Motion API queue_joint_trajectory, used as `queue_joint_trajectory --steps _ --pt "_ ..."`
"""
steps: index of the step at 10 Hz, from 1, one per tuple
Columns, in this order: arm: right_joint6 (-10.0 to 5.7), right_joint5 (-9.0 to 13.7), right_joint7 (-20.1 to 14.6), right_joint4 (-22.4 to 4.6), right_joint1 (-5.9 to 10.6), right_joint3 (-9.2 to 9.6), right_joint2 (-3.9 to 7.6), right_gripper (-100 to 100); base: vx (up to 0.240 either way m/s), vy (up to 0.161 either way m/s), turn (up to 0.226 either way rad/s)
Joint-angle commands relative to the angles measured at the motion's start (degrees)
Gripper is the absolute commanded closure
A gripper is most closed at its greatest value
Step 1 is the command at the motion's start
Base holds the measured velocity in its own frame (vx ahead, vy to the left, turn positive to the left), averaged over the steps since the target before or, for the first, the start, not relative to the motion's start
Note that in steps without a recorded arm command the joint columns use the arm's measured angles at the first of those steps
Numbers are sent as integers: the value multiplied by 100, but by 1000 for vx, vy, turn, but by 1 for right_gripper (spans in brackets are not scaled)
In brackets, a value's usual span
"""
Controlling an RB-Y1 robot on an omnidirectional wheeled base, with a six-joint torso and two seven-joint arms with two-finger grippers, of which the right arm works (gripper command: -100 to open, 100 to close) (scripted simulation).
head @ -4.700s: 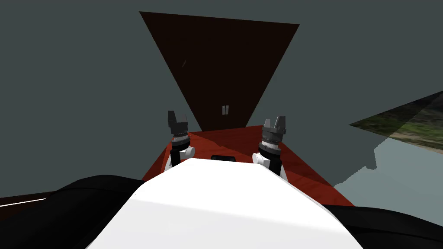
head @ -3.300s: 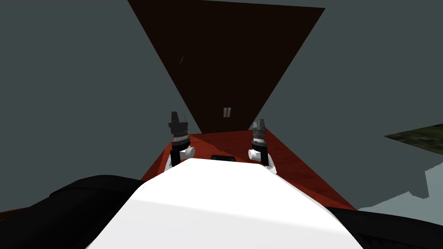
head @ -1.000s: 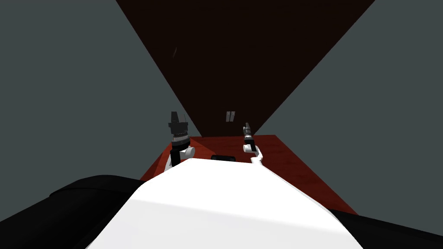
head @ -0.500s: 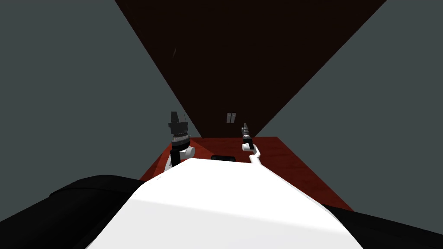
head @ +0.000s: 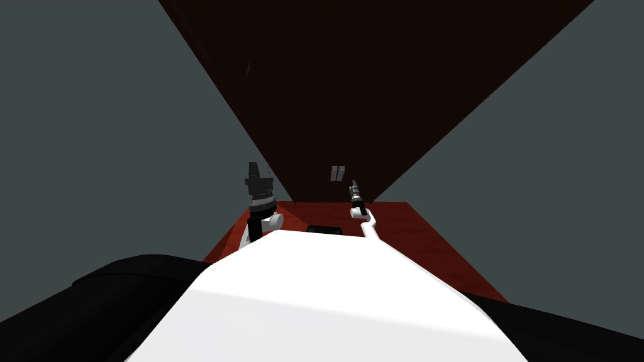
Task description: Pull the door open
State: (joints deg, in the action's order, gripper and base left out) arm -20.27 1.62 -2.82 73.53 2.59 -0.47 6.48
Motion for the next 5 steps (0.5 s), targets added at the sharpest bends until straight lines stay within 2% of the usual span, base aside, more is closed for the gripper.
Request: queue_joint_trajectory --steps 1,5 --pt "36 6 -29 -170 95 5 -3 -100 93 -18 23" --pt "165 33 -136 -785 459 28 -6 -100 147 -6 47"
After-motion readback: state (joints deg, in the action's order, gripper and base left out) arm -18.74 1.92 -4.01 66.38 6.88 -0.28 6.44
